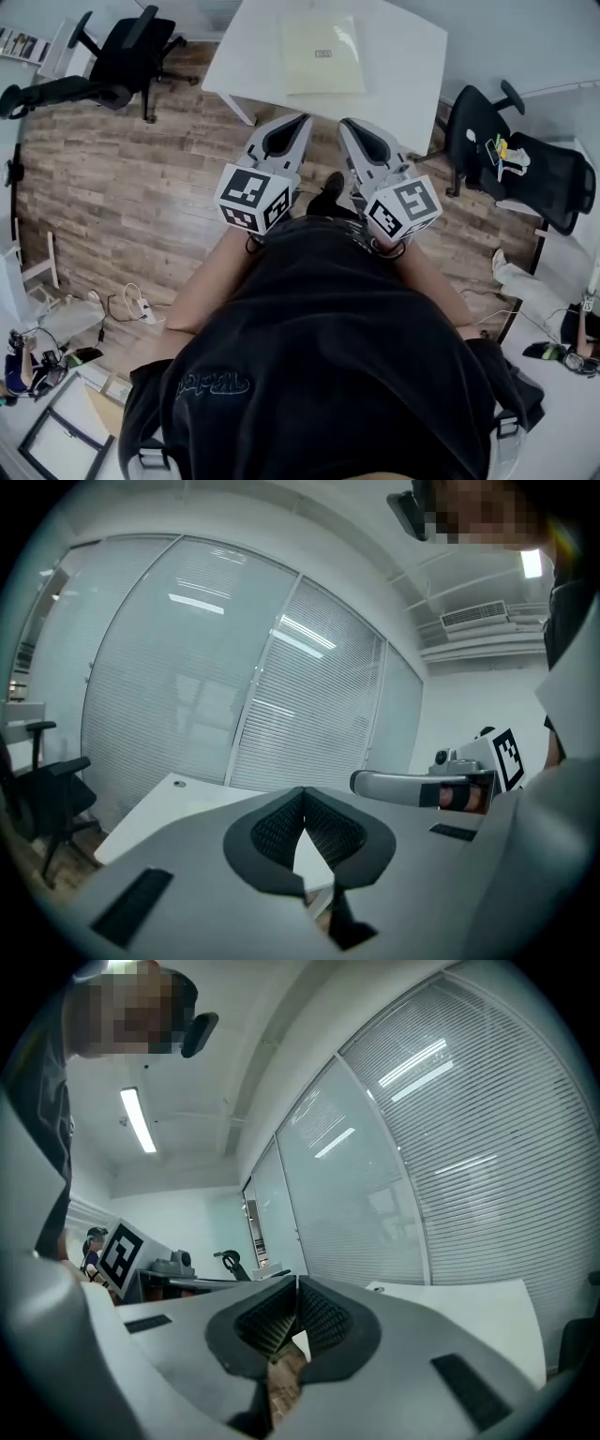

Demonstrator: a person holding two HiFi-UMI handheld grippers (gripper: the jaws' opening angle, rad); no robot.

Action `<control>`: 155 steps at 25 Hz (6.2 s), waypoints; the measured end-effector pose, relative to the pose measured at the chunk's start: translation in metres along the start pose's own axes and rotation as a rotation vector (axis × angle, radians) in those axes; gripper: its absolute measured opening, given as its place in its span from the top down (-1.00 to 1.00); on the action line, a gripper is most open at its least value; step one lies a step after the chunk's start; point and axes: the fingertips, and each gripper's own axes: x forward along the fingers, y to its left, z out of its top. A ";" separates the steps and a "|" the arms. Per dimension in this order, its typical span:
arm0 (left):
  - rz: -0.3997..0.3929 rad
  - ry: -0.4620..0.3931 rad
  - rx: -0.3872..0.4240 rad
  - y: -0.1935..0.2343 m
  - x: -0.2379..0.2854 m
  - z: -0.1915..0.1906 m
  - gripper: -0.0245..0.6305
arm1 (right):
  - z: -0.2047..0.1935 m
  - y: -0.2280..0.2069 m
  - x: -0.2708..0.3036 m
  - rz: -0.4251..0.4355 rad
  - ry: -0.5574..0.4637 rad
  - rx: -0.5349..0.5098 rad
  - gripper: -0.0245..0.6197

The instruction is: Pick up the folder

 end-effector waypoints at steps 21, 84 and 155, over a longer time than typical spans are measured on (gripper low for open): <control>0.208 -0.013 -0.018 0.027 0.109 0.019 0.88 | 0.016 -0.132 0.023 0.171 0.049 -0.021 0.85; 0.282 0.597 -0.512 0.308 0.261 -0.224 0.01 | -0.259 -0.366 0.200 -0.049 0.784 0.433 0.09; 0.061 0.301 -0.426 0.153 0.199 -0.146 -0.08 | -0.162 -0.301 0.069 0.065 0.519 0.356 -0.12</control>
